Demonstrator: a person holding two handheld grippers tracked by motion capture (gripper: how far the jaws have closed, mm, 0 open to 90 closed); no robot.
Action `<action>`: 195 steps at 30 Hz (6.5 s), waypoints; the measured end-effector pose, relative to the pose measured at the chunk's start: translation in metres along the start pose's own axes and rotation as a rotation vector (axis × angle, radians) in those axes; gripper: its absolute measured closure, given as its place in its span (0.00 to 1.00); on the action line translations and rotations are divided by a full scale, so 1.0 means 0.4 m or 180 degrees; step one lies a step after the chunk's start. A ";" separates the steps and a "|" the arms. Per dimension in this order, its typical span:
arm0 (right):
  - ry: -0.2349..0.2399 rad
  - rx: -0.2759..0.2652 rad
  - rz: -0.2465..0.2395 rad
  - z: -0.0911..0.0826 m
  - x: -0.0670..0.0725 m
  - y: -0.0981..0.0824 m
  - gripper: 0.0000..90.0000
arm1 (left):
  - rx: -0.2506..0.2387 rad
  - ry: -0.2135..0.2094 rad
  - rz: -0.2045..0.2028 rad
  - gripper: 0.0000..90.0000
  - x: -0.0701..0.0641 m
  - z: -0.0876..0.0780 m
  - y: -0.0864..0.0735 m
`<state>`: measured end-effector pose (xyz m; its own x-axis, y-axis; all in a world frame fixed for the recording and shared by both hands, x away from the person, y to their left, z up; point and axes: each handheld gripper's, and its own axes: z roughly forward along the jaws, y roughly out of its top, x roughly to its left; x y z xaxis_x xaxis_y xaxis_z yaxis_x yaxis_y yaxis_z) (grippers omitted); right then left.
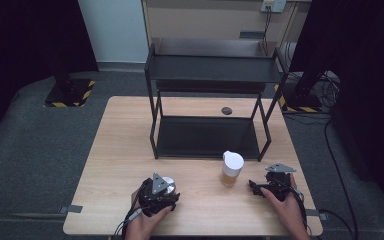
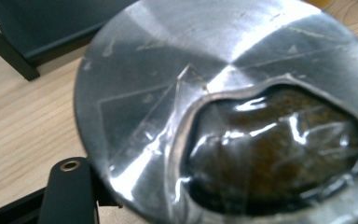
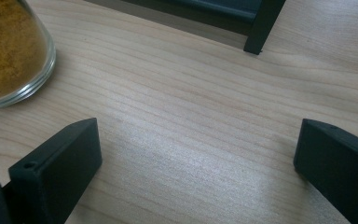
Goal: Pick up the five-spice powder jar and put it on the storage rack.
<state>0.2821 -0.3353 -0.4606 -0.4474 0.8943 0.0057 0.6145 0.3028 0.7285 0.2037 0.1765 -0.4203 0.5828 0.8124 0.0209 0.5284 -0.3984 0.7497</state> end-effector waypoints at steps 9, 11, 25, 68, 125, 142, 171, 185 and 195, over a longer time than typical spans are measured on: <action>0.0000 0.0000 0.0000 0.000 0.000 0.000 0.02 | -0.0056 0.0012 0.0013 0.33 -0.007 -0.018 0.008; 0.0000 0.0000 0.0000 0.000 0.000 0.000 0.02 | -0.0065 0.0018 0.0010 0.33 -0.007 -0.020 0.009; 0.0003 0.0002 0.0000 0.000 0.000 0.000 0.02 | -0.0122 0.0028 0.0041 0.33 -0.019 -0.040 0.022; 0.0004 0.0002 0.0000 0.000 -0.001 0.000 0.02 | -0.0148 0.0208 0.0137 0.33 0.044 0.113 0.203; 0.0012 -0.0003 -0.0002 -0.004 -0.001 -0.004 0.02 | -0.0062 0.0323 0.0123 0.34 0.111 0.338 0.348; 0.0015 -0.0005 -0.0007 -0.004 -0.001 -0.005 0.02 | -0.0043 0.0317 0.0038 0.33 0.123 0.374 0.336; 0.0015 -0.0004 -0.0007 -0.004 -0.001 -0.005 0.02 | -0.0108 0.0271 -0.0134 0.20 0.140 0.369 0.312; 0.0015 -0.0004 -0.0007 -0.004 -0.001 -0.004 0.02 | -0.0162 0.0317 -0.0059 0.03 0.118 0.309 0.314; 0.0015 -0.0004 -0.0007 -0.004 -0.001 -0.004 0.02 | -0.0094 0.0284 -0.0023 0.02 0.092 0.256 0.304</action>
<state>0.2801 -0.3367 -0.4608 -0.4519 0.8920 0.0074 0.6127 0.3044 0.7293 0.3525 0.1142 -0.3961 0.5210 0.8504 0.0731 0.5132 -0.3806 0.7692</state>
